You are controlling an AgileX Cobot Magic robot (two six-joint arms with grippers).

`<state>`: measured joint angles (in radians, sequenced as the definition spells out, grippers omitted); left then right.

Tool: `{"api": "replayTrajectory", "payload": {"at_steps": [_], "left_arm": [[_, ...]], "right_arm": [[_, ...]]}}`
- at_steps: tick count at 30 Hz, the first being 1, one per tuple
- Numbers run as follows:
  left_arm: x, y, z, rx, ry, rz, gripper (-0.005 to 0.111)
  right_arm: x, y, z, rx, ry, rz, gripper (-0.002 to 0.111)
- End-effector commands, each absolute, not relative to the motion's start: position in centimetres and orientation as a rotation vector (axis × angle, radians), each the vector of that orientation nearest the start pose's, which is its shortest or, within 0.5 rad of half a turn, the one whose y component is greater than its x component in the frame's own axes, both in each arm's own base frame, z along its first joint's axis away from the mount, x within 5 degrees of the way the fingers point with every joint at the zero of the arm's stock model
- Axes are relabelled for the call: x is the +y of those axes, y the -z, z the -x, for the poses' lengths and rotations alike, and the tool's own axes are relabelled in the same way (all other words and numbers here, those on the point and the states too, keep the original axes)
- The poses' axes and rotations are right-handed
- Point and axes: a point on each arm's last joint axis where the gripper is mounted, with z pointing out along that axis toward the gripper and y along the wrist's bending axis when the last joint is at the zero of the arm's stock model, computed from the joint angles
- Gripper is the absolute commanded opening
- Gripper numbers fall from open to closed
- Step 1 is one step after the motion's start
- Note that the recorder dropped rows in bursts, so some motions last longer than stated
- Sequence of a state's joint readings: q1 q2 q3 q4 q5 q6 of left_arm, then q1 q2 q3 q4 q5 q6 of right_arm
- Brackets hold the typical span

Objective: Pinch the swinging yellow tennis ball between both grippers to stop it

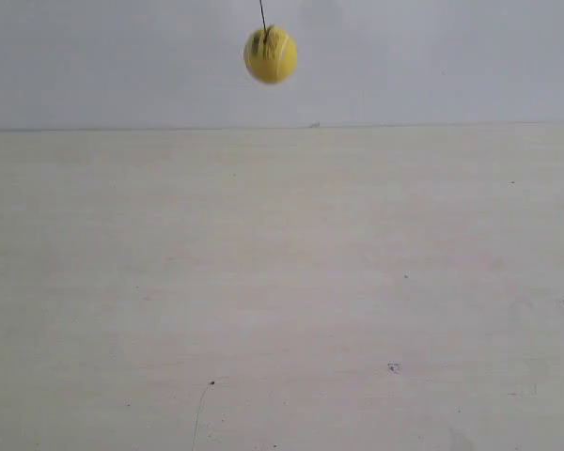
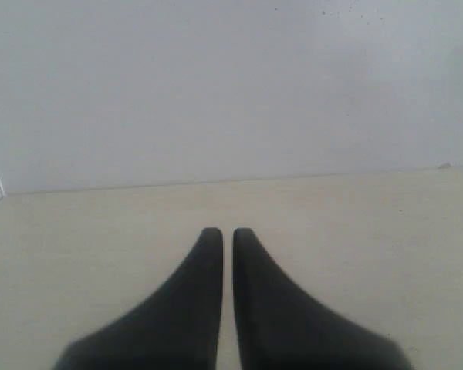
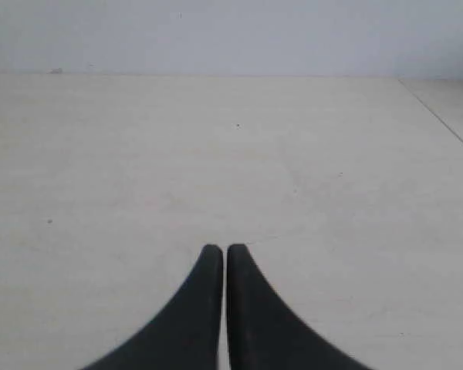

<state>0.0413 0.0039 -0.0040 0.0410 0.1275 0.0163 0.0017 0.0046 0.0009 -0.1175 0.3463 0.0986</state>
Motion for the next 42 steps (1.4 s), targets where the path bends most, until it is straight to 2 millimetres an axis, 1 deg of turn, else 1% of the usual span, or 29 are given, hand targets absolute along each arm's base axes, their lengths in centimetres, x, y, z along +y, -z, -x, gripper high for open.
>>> {"api": "replayTrajectory", "payload": {"at_steps": [1, 6, 7, 11, 15, 20, 22, 23, 24, 26, 27, 28, 29, 31, 33, 35, 37, 38, 39, 41, 42], "left_arm": [[0.2, -20.2, -5.6, 1.604, -0.063, 0.001, 0.005], [0.2, -20.2, -5.6, 1.604, -0.063, 0.001, 0.005], [0.2, -20.2, -5.6, 1.604, -0.063, 0.001, 0.005], [0.2, -20.2, -5.6, 1.604, -0.063, 0.001, 0.005], [0.2, -20.2, -5.6, 1.604, -0.063, 0.001, 0.005], [0.2, -20.5, -5.6, 1.571, -0.058, 0.005, 0.005], [0.2, -20.9, -5.6, 1.535, -0.058, 0.004, 0.005], [0.2, -21.2, -5.6, 1.497, -0.057, 0.003, 0.005], [0.2, -21.4, -5.6, 1.478, -0.057, 0.002, 0.005], [0.2, -21.8, -5.6, 1.432, 0.048, 0.092, 0.005], [0.2, -22.0, -5.5, 1.398, 0.161, 0.185, 0.005], [0.2, -22.1, -5.5, 1.381, 0.201, 0.215, 0.005], [0.2, -22.5, -5.4, 1.328, 0.257, 0.248, 0.005], [0.1, -23.2, -5.2, 1.254, 0.278, 0.242, 0.005], [0.1, -23.7, -5.1, 1.198, 0.291, 0.235, 0.005], [0.0, -24.3, -4.9, 1.134, 0.29, 0.211, 0.005], [-0.3, -25.3, -4.3, 1.019, 0.258, 0.12, 0.005], [-0.6, -25.7, -4.0, 0.965, 0.234, 0.056, 0.005], [-0.8, -25.8, -3.9, 0.952, 0.222, 0.028, 0.005], [-0.8, -26.9, -4.0, 0.942, 0.22, 0.02, 0.005], [-0.8, -27.7, -4.2, 0.942, 0.22, 0.02, 0.005]], "right_arm": [[-0.4, -18.3, -5.4, 1.814, 0.046, -0.017, 0.0], [-0.4, -18.3, -5.4, 1.813, 0.049, -0.013, 0.0], [-0.4, -18.5, -5.4, 1.8, 0.078, 0.014, 0.0], [-0.5, -19.5, -5.6, 1.685, 0.217, 0.158, 0.0], [-0.1, -20.8, -5.6, 1.53, 0.213, 0.183, 0.0], [0.1, -21.8, -5.6, 1.427, 0.143, 0.14, 0.0], [0.2, -22.0, -5.5, 1.401, 0.086, 0.099, 0.0], [0.2, -22.2, -5.5, 1.383, 0.009, 0.04, 0.0], [0.2, -22.3, -5.5, 1.38, -0.016, 0.02, 0.0], [0.3, -22.5, -5.4, 1.351, -0.073, -0.017, 0.0], [0.4, -22.9, -5.3, 1.311, -0.095, -0.021, 0.0], [0.4, -23.0, -5.3, 1.298, -0.111, -0.028, 0.0], [0.4, -23.0, -5.3, 1.292, -0.171, -0.071, 0.0], [0.4, -23.1, -5.3, 1.284, -0.221, -0.106, 0.0], [0.5, -23.5, -5.1, 1.239, -0.279, -0.133, 0.0], [0.6, -24.2, -4.8, 1.15, -0.393, -0.17, 0.0], [0.9, -25.5, -4.1, 0.999, -0.436, -0.12, 0.0], [1.1, -26.3, -3.5, 0.884, -0.433, -0.065, 0.0], [1.2, -26.8, -3.0, 0.815, -0.427, -0.032, 0.0], [1.3, -27.4, -2.6, 0.76, -0.417, -0.006, 0.0], [1.3, -28.3, -2.6, 0.762, -0.411, -0.007, 0.0]]}}
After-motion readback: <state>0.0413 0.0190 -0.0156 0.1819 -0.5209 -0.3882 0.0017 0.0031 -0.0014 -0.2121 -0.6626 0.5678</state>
